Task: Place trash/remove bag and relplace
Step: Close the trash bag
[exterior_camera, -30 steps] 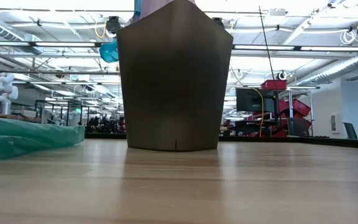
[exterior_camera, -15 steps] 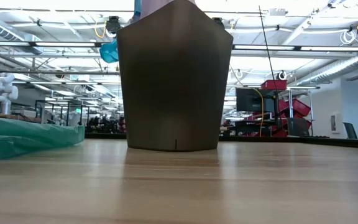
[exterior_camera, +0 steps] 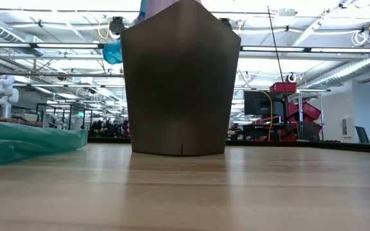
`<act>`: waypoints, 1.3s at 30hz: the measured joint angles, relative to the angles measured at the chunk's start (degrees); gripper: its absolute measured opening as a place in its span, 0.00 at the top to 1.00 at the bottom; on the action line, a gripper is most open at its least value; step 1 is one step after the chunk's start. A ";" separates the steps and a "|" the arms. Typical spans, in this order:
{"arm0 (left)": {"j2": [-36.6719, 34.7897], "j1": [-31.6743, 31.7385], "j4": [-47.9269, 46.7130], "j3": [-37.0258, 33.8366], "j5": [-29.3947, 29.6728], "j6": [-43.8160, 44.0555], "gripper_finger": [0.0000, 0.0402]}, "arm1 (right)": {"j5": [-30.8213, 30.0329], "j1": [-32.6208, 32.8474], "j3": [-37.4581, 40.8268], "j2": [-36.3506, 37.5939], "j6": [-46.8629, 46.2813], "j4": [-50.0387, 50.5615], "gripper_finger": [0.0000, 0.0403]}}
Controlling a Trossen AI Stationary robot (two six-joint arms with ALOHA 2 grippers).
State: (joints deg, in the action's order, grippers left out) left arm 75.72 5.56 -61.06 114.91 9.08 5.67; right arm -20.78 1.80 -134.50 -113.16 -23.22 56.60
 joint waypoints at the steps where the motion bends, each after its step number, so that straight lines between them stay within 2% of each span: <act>1: -0.28 0.15 0.70 0.00 0.02 0.00 0.99 | 0.00 0.00 0.00 0.00 0.00 0.00 1.00; 13: -1.16 1.29 0.56 5.41 0.00 -0.04 1.00 | 0.10 0.00 0.00 0.13 0.13 -0.57 1.00; 29: -1.57 1.29 0.04 11.11 0.20 -0.13 1.00 | 0.00 -0.58 0.04 -0.17 -0.07 5.06 1.00; 39: -1.73 1.29 0.07 13.68 0.24 -0.59 1.00 | 3.17 -1.86 0.02 -0.98 -1.29 9.09 1.00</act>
State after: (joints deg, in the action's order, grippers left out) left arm 74.00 6.85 -60.99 128.60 9.32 5.08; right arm -17.61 -0.05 -134.47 -114.15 -24.51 65.69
